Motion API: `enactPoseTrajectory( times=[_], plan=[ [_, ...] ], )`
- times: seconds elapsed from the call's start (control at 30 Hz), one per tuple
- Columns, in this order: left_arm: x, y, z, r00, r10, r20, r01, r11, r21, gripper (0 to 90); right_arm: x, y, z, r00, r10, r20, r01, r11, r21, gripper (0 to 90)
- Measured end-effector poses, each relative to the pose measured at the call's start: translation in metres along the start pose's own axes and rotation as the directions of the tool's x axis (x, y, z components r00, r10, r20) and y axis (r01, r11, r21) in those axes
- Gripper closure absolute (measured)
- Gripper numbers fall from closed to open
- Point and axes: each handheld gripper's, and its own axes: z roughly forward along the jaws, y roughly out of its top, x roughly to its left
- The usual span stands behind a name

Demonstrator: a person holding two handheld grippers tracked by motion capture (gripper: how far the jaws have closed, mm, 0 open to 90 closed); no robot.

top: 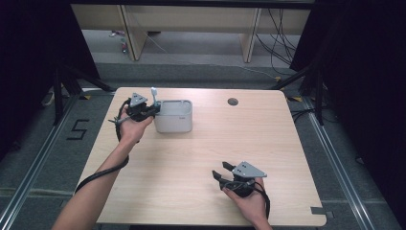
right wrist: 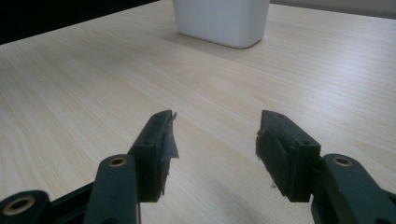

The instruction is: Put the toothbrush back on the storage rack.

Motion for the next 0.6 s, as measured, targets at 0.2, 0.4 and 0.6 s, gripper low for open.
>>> enactPoseTrajectory(
  times=[0.2,0.4,0.6],
  plan=[
    [0.000,0.000,0.000,0.9999,-0.012,-0.004,0.012,0.9998,0.019,82.1,0.000,0.000,0.001,1.0000,0.003,-0.008,-0.003,1.000,-0.005,46.0],
    [0.001,-0.001,-0.003,0.9995,-0.027,-0.016,0.028,0.9992,0.028,75.2,0.000,0.000,0.000,1.0000,-0.001,-0.001,0.001,1.000,0.002,45.9],
    [-0.003,-0.001,-0.014,0.9985,-0.055,-0.004,0.055,0.9985,0.007,52.8,0.002,0.000,-0.002,0.9990,0.045,-0.007,-0.045,0.999,0.024,45.8]
  ],
)
